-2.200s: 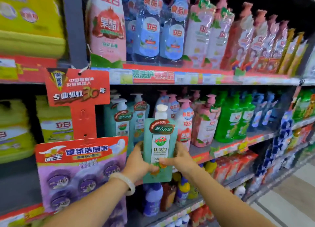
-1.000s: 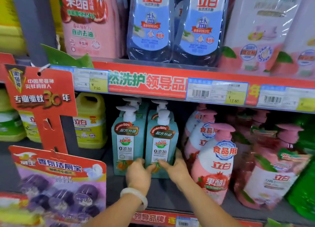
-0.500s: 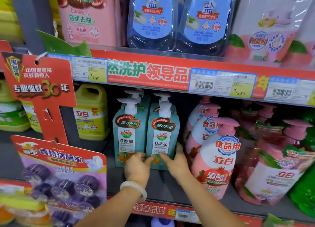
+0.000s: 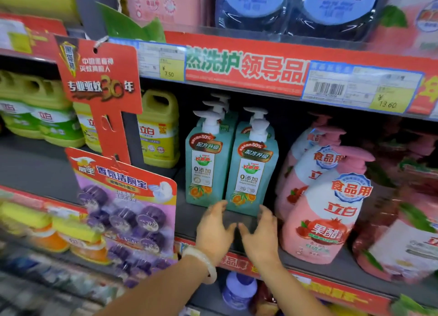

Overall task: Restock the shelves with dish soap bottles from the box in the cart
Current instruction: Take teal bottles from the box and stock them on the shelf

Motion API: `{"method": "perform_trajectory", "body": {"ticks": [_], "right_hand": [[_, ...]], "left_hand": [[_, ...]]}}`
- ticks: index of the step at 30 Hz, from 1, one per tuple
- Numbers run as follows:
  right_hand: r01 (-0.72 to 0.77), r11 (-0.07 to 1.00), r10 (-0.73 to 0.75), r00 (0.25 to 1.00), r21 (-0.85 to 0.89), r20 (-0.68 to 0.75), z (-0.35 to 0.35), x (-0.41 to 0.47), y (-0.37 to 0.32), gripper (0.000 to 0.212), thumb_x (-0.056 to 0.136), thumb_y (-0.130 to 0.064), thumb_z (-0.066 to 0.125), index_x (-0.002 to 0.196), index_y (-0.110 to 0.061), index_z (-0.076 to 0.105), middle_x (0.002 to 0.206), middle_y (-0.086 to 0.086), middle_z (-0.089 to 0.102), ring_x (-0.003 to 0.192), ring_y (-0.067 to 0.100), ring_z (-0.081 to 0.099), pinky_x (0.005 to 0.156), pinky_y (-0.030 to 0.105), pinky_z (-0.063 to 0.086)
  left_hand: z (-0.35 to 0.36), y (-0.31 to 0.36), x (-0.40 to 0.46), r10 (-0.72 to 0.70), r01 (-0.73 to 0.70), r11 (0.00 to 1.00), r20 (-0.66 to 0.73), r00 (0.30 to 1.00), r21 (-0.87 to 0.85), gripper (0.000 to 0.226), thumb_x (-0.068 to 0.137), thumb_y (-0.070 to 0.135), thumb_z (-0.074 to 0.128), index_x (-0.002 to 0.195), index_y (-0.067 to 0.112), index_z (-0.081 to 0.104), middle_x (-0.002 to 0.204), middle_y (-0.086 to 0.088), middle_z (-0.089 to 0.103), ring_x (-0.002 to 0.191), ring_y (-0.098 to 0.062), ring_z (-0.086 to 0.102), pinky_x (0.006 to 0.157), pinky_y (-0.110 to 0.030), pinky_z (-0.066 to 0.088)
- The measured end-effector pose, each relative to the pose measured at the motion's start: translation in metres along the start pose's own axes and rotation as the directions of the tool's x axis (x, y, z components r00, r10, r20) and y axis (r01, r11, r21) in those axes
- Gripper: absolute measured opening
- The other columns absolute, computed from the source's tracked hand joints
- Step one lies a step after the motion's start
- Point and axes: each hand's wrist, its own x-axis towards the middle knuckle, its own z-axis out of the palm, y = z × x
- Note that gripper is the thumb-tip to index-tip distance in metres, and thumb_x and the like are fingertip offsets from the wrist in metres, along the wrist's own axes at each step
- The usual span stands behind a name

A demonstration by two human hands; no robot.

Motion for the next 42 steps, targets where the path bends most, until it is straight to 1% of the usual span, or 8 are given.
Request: {"method": "perform_trajectory", "body": {"ticks": [4, 9, 15, 18, 22, 30, 35, 42], "right_hand": [[0.137, 0.978, -0.123, 0.988, -0.158, 0.099, 0.005, -0.025, -0.014, 0.056, 0.081, -0.002, 0.063, 0.133, -0.004, 0.042, 0.129, 0.015, 0.044, 0.125, 0.031, 0.041, 0.107, 0.032, 0.031], [0.298, 0.873, -0.187, 0.936, -0.386, 0.298, 0.031, -0.073, -0.043, 0.061, 0.081, -0.007, 0.058, 0.138, -0.011, 0.037, 0.132, 0.011, 0.042, 0.124, 0.031, 0.041, 0.103, 0.034, 0.034], [0.421, 0.783, -0.224, 0.878, -0.458, 0.423, 0.108, -0.152, -0.094, 0.057, 0.082, -0.014, 0.060, 0.135, -0.005, 0.041, 0.134, 0.018, 0.041, 0.126, 0.037, 0.039, 0.102, 0.035, 0.034], [0.525, 0.721, -0.230, 0.797, -0.453, 0.558, 0.171, -0.196, -0.133, 0.061, 0.086, -0.027, 0.060, 0.138, -0.009, 0.035, 0.136, 0.014, 0.038, 0.129, 0.031, 0.038, 0.103, 0.031, 0.035], [0.667, 0.636, -0.277, 0.666, -0.387, 0.692, 0.260, -0.259, -0.191, 0.065, 0.085, -0.034, 0.061, 0.139, -0.014, 0.030, 0.140, 0.008, 0.037, 0.132, 0.027, 0.036, 0.106, 0.029, 0.032], [0.846, 0.506, -0.329, 0.372, -0.171, 0.868, 0.405, -0.374, -0.310, 0.054, 0.086, -0.031, 0.062, 0.131, -0.015, 0.037, 0.137, 0.008, 0.037, 0.128, 0.030, 0.037, 0.102, 0.038, 0.038], [0.877, 0.477, -0.329, 0.247, -0.066, 0.911, 0.484, -0.406, -0.363, 0.059, 0.089, -0.032, 0.061, 0.138, -0.015, 0.032, 0.142, 0.008, 0.030, 0.133, 0.031, 0.030, 0.105, 0.042, 0.038], [0.888, 0.459, -0.338, 0.193, -0.018, 0.921, 0.624, -0.409, -0.434, 0.067, 0.085, -0.032, 0.062, 0.140, -0.012, 0.029, 0.146, 0.012, 0.029, 0.137, 0.032, 0.028, 0.110, 0.038, 0.030]], "left_hand": [[-0.021, -0.011, -0.020, 0.091, -0.106, 0.985, 0.111, 0.990, 0.138, 0.051, 0.081, 0.012, 0.061, 0.131, 0.013, 0.050, 0.128, -0.006, 0.054, 0.121, -0.021, 0.051, 0.102, -0.026, 0.038], [-0.076, -0.033, -0.055, 0.178, -0.308, 0.904, 0.393, 0.902, 0.297, 0.033, 0.082, 0.012, 0.050, 0.113, 0.007, 0.059, 0.117, -0.014, 0.057, 0.110, -0.031, 0.054, 0.097, -0.039, 0.042], [-0.192, -0.093, -0.106, 0.241, -0.378, 0.844, 0.362, 0.901, 0.380, 0.032, 0.073, 0.015, 0.064, 0.104, 0.006, 0.063, 0.102, -0.016, 0.068, 0.094, -0.028, 0.066, 0.078, -0.030, 0.052], [-0.259, -0.155, -0.134, 0.001, -0.174, 0.814, 0.297, 0.955, 0.554, 0.051, 0.081, 0.034, 0.055, 0.125, 0.010, 0.052, 0.122, -0.016, 0.059, 0.113, -0.032, 0.057, 0.092, -0.039, 0.049], [-0.360, -0.225, -0.176, -0.167, 0.031, 0.715, 0.128, 0.978, 0.698, 0.058, 0.085, 0.022, 0.061, 0.136, 0.009, 0.037, 0.135, -0.015, 0.043, 0.124, -0.034, 0.042, 0.099, -0.044, 0.042], [-0.538, -0.333, -0.256, -0.416, 0.426, 0.563, -0.203, 0.886, 0.708, 0.059, 0.084, 0.025, 0.061, 0.136, 0.012, 0.036, 0.132, -0.012, 0.042, 0.124, -0.033, 0.040, 0.102, -0.042, 0.040], [-0.605, -0.390, -0.272, -0.486, 0.545, 0.541, -0.290, 0.824, 0.641, 0.063, 0.080, 0.029, 0.065, 0.135, 0.012, 0.038, 0.129, -0.011, 0.045, 0.123, -0.032, 0.042, 0.101, -0.042, 0.042], [-0.706, -0.476, -0.227, -0.542, 0.567, 0.488, -0.279, 0.793, 0.664, 0.067, 0.081, 0.027, 0.065, 0.139, 0.014, 0.034, 0.136, -0.010, 0.041, 0.127, -0.030, 0.038, 0.105, -0.039, 0.039]]}}
